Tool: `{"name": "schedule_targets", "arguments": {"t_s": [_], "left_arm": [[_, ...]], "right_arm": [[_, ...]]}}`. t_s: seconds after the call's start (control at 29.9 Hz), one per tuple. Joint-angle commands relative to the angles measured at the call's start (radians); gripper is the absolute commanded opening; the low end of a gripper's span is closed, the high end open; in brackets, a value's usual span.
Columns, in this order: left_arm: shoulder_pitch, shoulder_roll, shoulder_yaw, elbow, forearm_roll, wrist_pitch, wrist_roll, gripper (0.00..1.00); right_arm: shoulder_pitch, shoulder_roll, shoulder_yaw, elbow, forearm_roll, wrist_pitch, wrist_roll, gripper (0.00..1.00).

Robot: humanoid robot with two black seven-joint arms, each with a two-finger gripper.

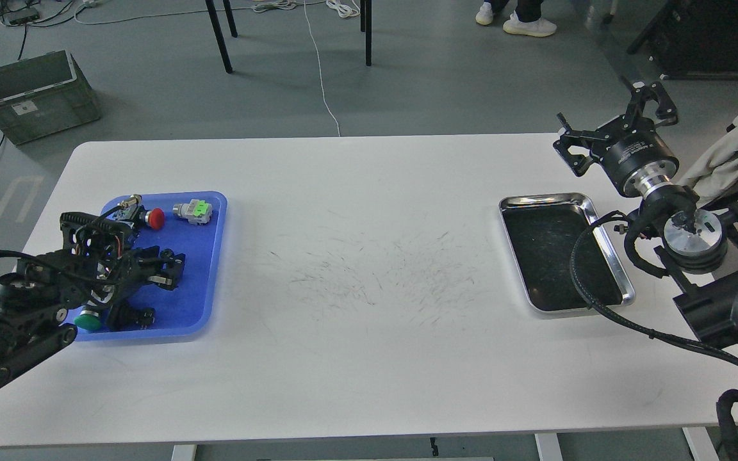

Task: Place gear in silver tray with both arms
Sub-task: 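Close the left gripper on the black gear and lift it, then carry the black gear with the left gripper toward the table center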

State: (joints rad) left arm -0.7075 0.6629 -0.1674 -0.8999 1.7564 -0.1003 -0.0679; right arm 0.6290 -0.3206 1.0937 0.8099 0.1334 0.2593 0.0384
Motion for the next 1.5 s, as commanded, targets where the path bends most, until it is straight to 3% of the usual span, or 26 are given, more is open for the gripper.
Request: {"name": "schedule_targets", "arguments": {"t_s": [0.0,0.23,0.57,0.77,0.94,1.07,1.24,1.37,1.47], "left_arm": [[0.0,-0.009,0.0,0.022,0.0,-0.001,0.0,0.39],[0.0,-0.009,0.0,0.027,-0.008,-0.004,-0.007,0.08],[-0.067,0.035,-0.012,-0.013,-0.015,-0.013,-0.01,0.04],[-0.217,0.105,-0.014,-0.157,-0.06,-0.061,-0.003,0.04],[-0.293,0.113,-0.021,-0.345,-0.064,-0.061,0.04,0.05],[-0.305,0.009,-0.02,-0.438,-0.063,-0.058,0.089,0.05],[-0.294,-0.205,-0.006,-0.427,-0.067,-0.064,0.164,0.05],[-0.273,-0.385,-0.003,-0.373,-0.067,-0.064,0.224,0.05],[-0.259,-0.528,-0.001,-0.288,-0.061,-0.061,0.234,0.05]], "right_arm": [[0.001,0.002,0.0,0.0,0.0,0.0,0.0,0.99],[0.005,0.002,0.0,0.0,0.0,0.0,0.0,0.99],[0.008,0.003,0.0,0.0,0.0,0.0,0.0,0.99],[0.015,0.003,-0.002,0.0,0.0,-0.002,0.0,0.99],[0.018,-0.001,0.0,0.0,0.0,-0.003,0.0,0.99],[0.02,-0.003,-0.002,-0.002,0.0,-0.003,0.0,0.99],[0.02,-0.005,-0.002,-0.002,0.0,-0.003,-0.002,0.99],[0.02,-0.005,-0.002,-0.002,0.0,-0.003,-0.002,0.99],[0.018,-0.005,-0.006,-0.002,0.0,-0.003,-0.002,0.99]]}}
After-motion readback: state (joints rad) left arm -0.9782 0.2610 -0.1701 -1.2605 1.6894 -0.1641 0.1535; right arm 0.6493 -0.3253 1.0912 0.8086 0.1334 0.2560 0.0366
